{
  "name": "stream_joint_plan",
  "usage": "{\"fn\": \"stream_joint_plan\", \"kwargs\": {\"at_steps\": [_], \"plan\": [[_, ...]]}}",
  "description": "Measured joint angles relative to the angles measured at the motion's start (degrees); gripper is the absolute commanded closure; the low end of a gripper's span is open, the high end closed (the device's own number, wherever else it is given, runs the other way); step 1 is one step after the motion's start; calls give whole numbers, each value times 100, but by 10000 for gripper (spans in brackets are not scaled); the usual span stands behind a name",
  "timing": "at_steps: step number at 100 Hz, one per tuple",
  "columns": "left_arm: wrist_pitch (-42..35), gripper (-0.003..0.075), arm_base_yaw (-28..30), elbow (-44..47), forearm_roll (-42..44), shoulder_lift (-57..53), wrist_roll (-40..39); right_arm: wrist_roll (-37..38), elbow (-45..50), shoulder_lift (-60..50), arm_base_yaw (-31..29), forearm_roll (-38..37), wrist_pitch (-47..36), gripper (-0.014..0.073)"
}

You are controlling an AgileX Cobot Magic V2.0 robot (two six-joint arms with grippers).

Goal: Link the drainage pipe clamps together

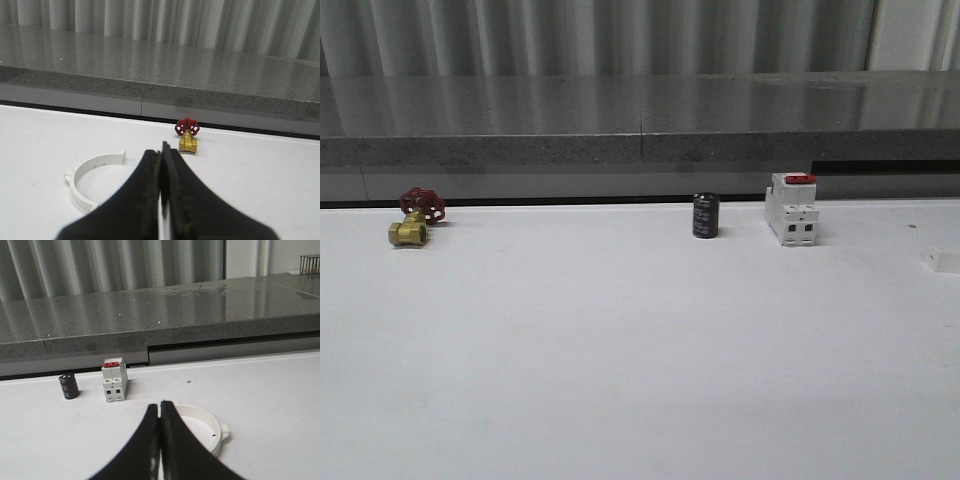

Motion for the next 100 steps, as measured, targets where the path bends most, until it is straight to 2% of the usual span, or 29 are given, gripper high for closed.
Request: {"fn": "stream_joint_plan", "kwargs": {"at_steps": [47, 54, 71, 100], "plan": [[-137, 741, 0, -13, 73, 0, 0, 0, 0, 0, 0, 0, 0, 661], [31, 741, 0, -101, 73, 0, 0, 0, 0, 0, 0, 0, 0, 661], [1072, 741, 0, -1084, 73, 372, 0, 0, 0, 0, 0, 0, 0, 661], [3370, 741, 0, -3314, 73, 2586, 0, 0, 0, 0, 0, 0, 0, 661]]}}
